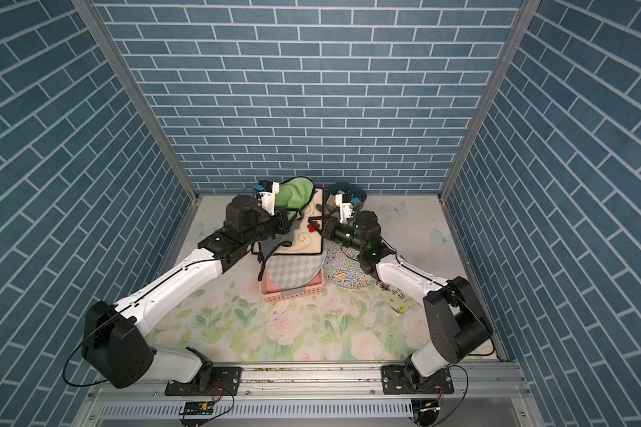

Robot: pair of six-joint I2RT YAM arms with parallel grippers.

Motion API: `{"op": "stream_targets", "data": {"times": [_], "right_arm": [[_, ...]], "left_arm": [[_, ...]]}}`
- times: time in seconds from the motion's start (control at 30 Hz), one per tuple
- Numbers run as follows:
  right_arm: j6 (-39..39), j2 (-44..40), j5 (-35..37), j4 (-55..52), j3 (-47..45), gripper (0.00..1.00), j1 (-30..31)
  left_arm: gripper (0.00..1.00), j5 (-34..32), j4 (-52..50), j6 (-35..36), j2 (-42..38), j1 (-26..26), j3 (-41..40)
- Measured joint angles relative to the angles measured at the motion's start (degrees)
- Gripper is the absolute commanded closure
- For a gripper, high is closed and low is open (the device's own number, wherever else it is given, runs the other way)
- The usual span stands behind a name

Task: Wipe the wet plate dry
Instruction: Wipe the plate with towel.

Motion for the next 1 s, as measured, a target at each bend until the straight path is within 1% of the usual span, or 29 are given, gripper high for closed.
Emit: {"op": "stream_targets", "data": {"times": [0.1, 0.2, 0.3, 0.37, 0.5, 0.57, 0.6, 0.73, 0.8, 0.87, 0.93, 1.0], "right_arm": [[-1.29, -0.66, 3.19, -0.02, -0.02, 1.00, -1.90], [-3.21, -0.63, 4.31, 0.02, -0.33, 1.00, -1.31], [-3.52, -0.63, 5.25, 0.37, -0.85, 1.00, -1.29], [-3.17, -0.63, 6.32, 1.14, -1.09, 1.00, -1.53], [-1.44, -1.16, 8.24, 2.23, -2.86, 1.00, -2.05], [-1.33, -1.44, 8.90, 1.97, -3.41, 1.00, -2.10], [-1.36, -1.44, 9.35, 1.73, -3.43, 1.00, -1.99], [-1.38, -1.38, 9.88, 0.96, -3.43, 1.00, -1.64], [-1.38, -1.38, 9.64, 0.85, -3.43, 1.00, -1.53], [-1.31, -1.38, 9.73, 1.03, -3.43, 1.00, -1.16], [-1.36, -1.38, 9.53, 1.36, -3.43, 1.00, -0.85], [-1.40, -1.44, 8.66, 1.55, -3.43, 1.00, -0.52]], "left_arm": [[1.00, 2.19, 2.05, 0.48, 0.39, -5.18, -3.08], [1.00, 3.26, 3.21, 0.44, 2.80, -9.01, -3.10], [1.00, 2.10, 1.05, -0.24, 3.96, -8.90, -1.03], [1.00, 1.55, 0.09, -1.62, 4.02, -7.52, -0.31], [1.00, 0.31, 0.57, -5.22, 1.57, -0.81, -2.58], [1.00, 0.20, 0.83, -5.99, 1.49, 0.66, -3.17], [1.00, 0.00, 1.27, -5.92, 1.99, -0.02, -3.06], [1.00, 0.72, 3.69, -5.68, 6.29, -6.82, -0.42], [1.00, 1.27, 4.48, -6.43, 6.84, -7.76, -0.35], [1.00, 3.28, 4.72, -7.76, 5.57, -5.11, -1.44], [1.00, 3.89, 4.57, -8.98, 2.91, 0.24, -3.17], [1.00, 1.73, 2.75, -9.11, 0.11, 6.80, -4.04]]}}
